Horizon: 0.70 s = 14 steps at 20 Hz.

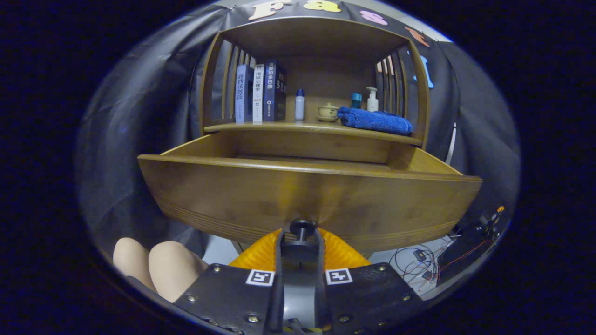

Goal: Pull open the drawer, take out the items inside it, and place them on the countertop above the cabinet.

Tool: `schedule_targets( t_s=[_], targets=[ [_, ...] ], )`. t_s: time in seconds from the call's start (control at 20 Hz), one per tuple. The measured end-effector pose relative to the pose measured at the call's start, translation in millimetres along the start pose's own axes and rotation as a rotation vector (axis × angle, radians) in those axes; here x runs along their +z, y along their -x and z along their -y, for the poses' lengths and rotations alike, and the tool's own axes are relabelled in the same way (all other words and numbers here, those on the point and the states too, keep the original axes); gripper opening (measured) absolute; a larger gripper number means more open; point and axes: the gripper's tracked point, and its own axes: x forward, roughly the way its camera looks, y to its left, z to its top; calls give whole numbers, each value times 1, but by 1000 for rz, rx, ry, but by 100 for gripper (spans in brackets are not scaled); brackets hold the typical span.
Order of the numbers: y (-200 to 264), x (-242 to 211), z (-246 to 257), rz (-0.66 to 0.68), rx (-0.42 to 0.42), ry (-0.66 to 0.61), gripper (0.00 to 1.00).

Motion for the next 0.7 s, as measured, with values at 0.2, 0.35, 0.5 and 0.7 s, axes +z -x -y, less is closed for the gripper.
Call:
schedule_targets(
  t_s=[0.2, 0.35, 0.5, 0.7],
  targets=[
    [-1, 0, -1, 1, 13, 18, 26],
    [0, -1, -3, -7, 39, 3, 35],
    [11, -1, -4, -3, 47, -9, 43],
    [36, 15, -5, 46, 53, 29, 44]
  ],
)
